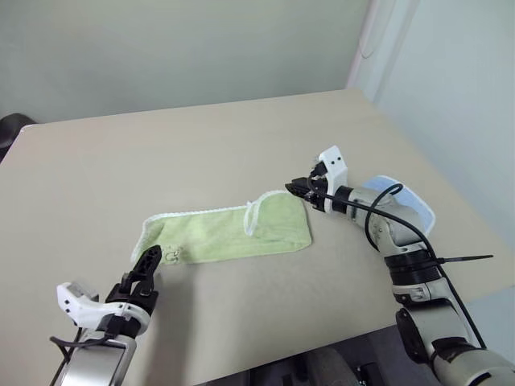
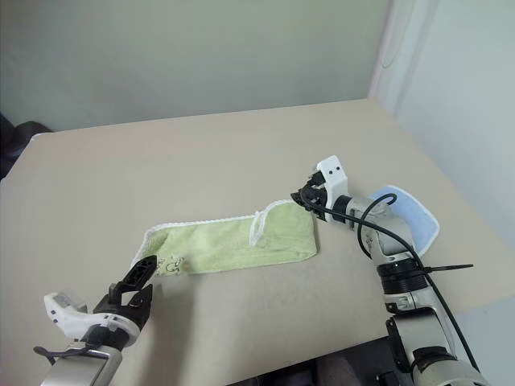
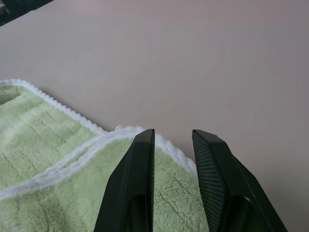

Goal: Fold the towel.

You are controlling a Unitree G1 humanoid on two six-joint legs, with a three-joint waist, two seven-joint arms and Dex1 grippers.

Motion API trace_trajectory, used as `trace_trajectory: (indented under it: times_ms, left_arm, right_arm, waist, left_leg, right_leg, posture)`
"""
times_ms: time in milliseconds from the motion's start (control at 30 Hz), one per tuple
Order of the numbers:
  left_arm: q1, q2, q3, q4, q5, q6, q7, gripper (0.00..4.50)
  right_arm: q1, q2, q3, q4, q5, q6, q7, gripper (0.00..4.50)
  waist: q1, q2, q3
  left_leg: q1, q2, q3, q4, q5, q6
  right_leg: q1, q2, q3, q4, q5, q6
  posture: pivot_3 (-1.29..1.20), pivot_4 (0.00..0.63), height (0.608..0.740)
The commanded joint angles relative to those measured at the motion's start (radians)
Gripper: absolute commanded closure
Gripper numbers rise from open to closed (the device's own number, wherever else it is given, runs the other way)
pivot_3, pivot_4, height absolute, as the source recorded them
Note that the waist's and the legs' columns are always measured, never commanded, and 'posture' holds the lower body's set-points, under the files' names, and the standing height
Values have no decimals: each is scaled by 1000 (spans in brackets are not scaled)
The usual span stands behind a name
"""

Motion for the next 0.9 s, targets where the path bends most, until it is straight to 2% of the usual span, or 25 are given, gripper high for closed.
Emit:
trace_trajectory:
  times_ms: [33, 267, 500, 667, 900]
  left_arm:
    - [-16, 44, 36, 61, 23, -1, 3, 16]
    - [-48, 104, 68, 160, 37, 29, 37, 16]
    - [-144, 180, 61, 316, 46, 124, -27, 16]
    - [-222, 171, 41, 413, 72, 168, -44, 16]
    - [-309, 160, 44, 474, 60, 219, -103, 16]
  right_arm:
    - [-9, -2, -23, -18, -6, -22, -11, 3188]
    - [-13, -2, -35, -23, -12, -19, -28, 3188]
    - [-9, -3, -48, -30, -14, -17, -49, 3188]
    - [-9, -2, -57, -39, -15, -10, -57, 3188]
    - [0, -9, -61, -53, -14, -2, -64, 3188]
  waist:
    - [0, 0, 0]
    - [0, 1, 0]
    - [9, 5, 2]
    - [15, 15, 7]
    - [16, 19, 10]
  left_leg:
    - [0, 0, 0, 0, 0, 0]
    - [4, 0, 0, 0, 0, 0]
    - [6, 0, -1, -2, -1, -1]
    - [6, 0, -1, -2, -1, -1]
    - [4, 0, -2, -3, -2, -1]
  right_leg:
    - [0, 0, 0, 0, 0, 0]
    - [2, 1, 0, 1, 0, 0]
    - [3, 1, 0, 2, 0, -2]
    - [5, 0, 1, 2, -1, -4]
    - [5, 1, 1, 2, -1, -4]
  posture:
    - [0, 150, 740]
    - [0, 150, 740]
    - [0, 150, 740]
    - [0, 150, 740]
    - [0, 150, 740]
